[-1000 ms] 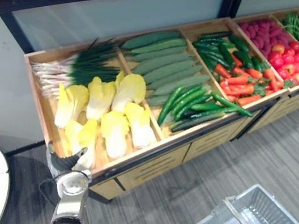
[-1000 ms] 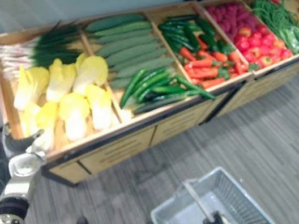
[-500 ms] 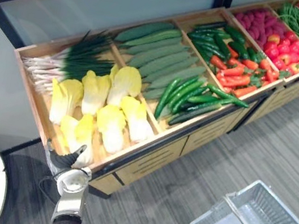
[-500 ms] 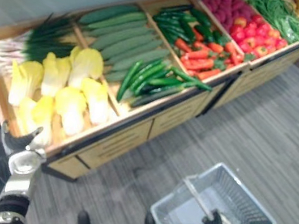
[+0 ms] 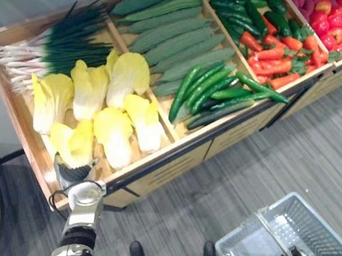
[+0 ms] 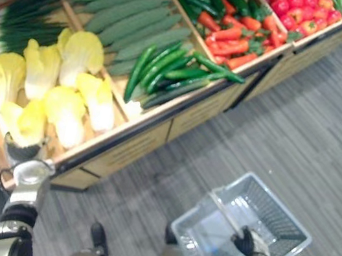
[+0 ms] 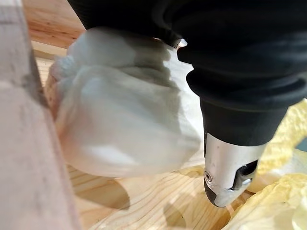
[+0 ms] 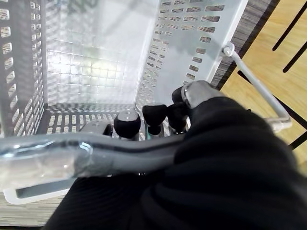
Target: Pick vegetable in the basket
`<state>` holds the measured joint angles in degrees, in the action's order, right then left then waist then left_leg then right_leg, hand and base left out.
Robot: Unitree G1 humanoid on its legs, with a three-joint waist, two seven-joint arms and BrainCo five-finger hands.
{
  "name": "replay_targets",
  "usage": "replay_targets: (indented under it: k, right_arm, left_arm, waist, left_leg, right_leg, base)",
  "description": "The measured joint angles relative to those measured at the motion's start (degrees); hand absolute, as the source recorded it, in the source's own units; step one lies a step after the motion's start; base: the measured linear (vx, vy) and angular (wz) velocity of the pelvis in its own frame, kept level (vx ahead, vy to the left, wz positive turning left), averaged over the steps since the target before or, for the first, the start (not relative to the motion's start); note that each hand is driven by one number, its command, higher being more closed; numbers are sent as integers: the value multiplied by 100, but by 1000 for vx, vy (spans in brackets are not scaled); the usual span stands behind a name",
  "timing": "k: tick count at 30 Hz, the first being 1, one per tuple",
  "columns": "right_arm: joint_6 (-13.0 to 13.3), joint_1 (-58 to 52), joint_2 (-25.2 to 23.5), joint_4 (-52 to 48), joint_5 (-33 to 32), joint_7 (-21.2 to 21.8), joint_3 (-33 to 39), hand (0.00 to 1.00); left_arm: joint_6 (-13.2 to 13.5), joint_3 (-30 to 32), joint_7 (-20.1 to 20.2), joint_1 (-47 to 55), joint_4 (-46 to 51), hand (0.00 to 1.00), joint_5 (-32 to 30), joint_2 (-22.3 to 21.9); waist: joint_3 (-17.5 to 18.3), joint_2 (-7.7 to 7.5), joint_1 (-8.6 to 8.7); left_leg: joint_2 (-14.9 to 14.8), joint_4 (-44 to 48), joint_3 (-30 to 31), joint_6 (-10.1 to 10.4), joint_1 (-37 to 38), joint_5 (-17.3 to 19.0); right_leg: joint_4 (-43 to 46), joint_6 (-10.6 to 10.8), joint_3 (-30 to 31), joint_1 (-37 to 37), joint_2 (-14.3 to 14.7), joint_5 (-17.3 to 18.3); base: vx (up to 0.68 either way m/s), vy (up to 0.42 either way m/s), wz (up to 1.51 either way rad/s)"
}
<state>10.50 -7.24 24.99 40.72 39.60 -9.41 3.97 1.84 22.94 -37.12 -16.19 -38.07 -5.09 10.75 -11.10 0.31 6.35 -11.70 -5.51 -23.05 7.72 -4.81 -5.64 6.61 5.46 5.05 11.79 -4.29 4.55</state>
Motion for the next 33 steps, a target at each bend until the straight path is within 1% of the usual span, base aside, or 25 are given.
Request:
replay_targets:
  k: [3, 6, 7, 14, 19, 20, 24, 27, 32, 33]
  right_arm:
    - [25, 106, 1, -3, -28, -21, -67, 100]
    - [34, 165, 5, -7, -48, -37, -206, 100]
    - [53, 167, 5, -7, -146, -36, -239, 100]
    - [71, 205, 5, -25, -151, -72, -334, 100]
    - [77, 263, 5, -71, -150, -158, -455, 100]
    - [77, 263, 5, -104, -150, -158, -455, 100]
    - [98, 299, 5, -164, -150, -158, -467, 100]
    - [151, 380, 4, -166, -151, -158, -539, 100]
    - [163, 459, 5, -185, -196, -153, -613, 100]
    - [165, 508, 9, -196, -210, -145, -614, 100]
  left_arm:
    - [-90, 3, -33, -120, -122, 0, -23, 161]
    - [-152, 3, -80, -233, -331, 0, -40, 257]
    - [-197, 3, -80, -246, -350, 0, -68, 296]
    - [-248, -43, -43, -266, -511, 0, -515, 297]
    - [-254, -97, -22, -250, -591, 0, -555, 297]
    - [-253, -126, -19, -252, -682, 0, -746, 300]
    - [-279, -219, 2, -247, -780, 0, -1010, 308]
    - [-375, -262, 94, -259, -953, 0, -1409, 363]
    - [-376, -336, 309, -258, -1217, 0, -1595, 560]
    - [-377, -326, 403, -255, -1249, 0, -1594, 591]
  waist:
    - [-81, -25, 56]
    - [-97, -40, 67]
    - [-99, -42, 74]
    - [-108, -55, 106]
    - [-114, -54, 96]
    - [-115, -52, 100]
    - [-115, -52, 91]
    - [-116, -50, 92]
    - [-134, -16, 91]
    - [-133, 4, 86]
  left_leg:
    - [-22, 0, -17, 16, -8, -31]
    - [-43, 0, -89, 16, -7, -31]
    - [-51, 0, -122, 16, -2, -31]
    - [-57, -3, -181, -2, -3, -44]
    - [-40, -16, -293, -7, -2, -48]
    - [-26, -15, -294, -8, 3, -48]
    - [-2, -8, -290, -8, 8, -48]
    - [-1, -16, -295, -8, 60, -47]
    - [-2, -25, -330, -7, 85, -43]
    - [-2, -30, -370, -11, 93, -30]
  right_leg:
    - [62, -16, 34, 65, 16, -11]
    - [63, -34, 102, 110, 24, -61]
    - [55, -34, 124, 121, 37, -88]
    - [24, -1, 207, 181, 56, -204]
    - [-152, 30, 319, 171, 64, -338]
    - [-158, 35, 324, 164, 63, -342]
    - [-175, 43, 325, 145, 41, -348]
    - [-238, 48, 328, 61, 37, -362]
    - [-251, 58, 362, 55, 43, -369]
    - [-266, 60, 399, 65, 49, -381]
  base:
    - [-4, -15, -6]
    - [-21, -1, -14]
    - [-28, -2, -11]
    - [-41, -2, -8]
    - [-1, 1, -11]
    - [0, 0, 0]
    - [8, 0, 1]
    - [11, -1, 0]
    - [5, -2, -3]
    - [8, -3, -12]
